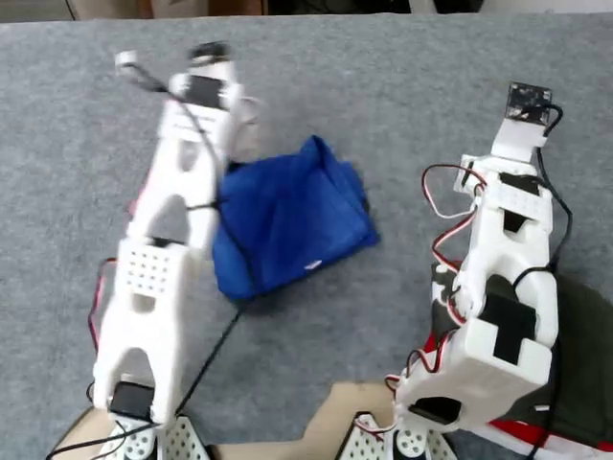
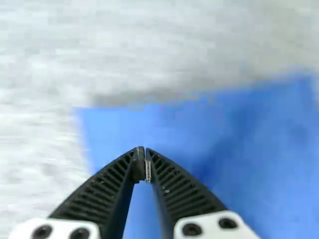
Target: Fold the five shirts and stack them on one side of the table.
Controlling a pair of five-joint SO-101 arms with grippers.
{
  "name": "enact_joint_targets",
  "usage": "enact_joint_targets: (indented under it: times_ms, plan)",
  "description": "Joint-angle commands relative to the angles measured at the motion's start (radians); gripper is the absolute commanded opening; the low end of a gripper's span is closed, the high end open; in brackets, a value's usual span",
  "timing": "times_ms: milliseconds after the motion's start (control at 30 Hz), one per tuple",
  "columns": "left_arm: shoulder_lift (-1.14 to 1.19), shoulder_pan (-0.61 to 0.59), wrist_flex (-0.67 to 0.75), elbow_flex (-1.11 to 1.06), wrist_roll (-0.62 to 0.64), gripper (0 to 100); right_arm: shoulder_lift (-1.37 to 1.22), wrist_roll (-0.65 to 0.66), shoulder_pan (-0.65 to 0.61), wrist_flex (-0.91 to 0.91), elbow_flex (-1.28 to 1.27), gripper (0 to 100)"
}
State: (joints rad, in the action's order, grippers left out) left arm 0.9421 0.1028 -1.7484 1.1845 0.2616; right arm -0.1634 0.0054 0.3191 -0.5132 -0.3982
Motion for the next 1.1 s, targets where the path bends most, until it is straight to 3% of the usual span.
enact_joint_targets:
  times_ms: [0, 200, 333, 467, 667, 1067]
  plan:
    - [0.036, -0.091, -0.008, 0.005, 0.0, 2, 0.082, 0.114, -0.099, -0.137, 0.114, 0.5]
    - [0.114, -0.129, -0.008, 0.005, 0.005, 2, 0.119, 0.293, -0.381, -0.422, 0.389, 0.5]
    - [0.134, -0.129, 0.002, 0.005, 0.008, 2, 0.008, 0.338, -0.545, -0.442, 0.473, 0.5]
    - [0.159, -0.132, 0.02, 0.005, 0.008, 2, -0.17, 0.336, -0.627, -0.445, 0.578, 0.5]
    - [0.208, -0.13, 0.046, 0.005, 0.008, 2, -0.46, 0.336, -0.636, -0.509, 0.806, 0.5]
    - [0.213, -0.127, 0.049, 0.006, 0.008, 2, -0.898, 0.338, -0.409, -0.901, 1.458, 0.5]
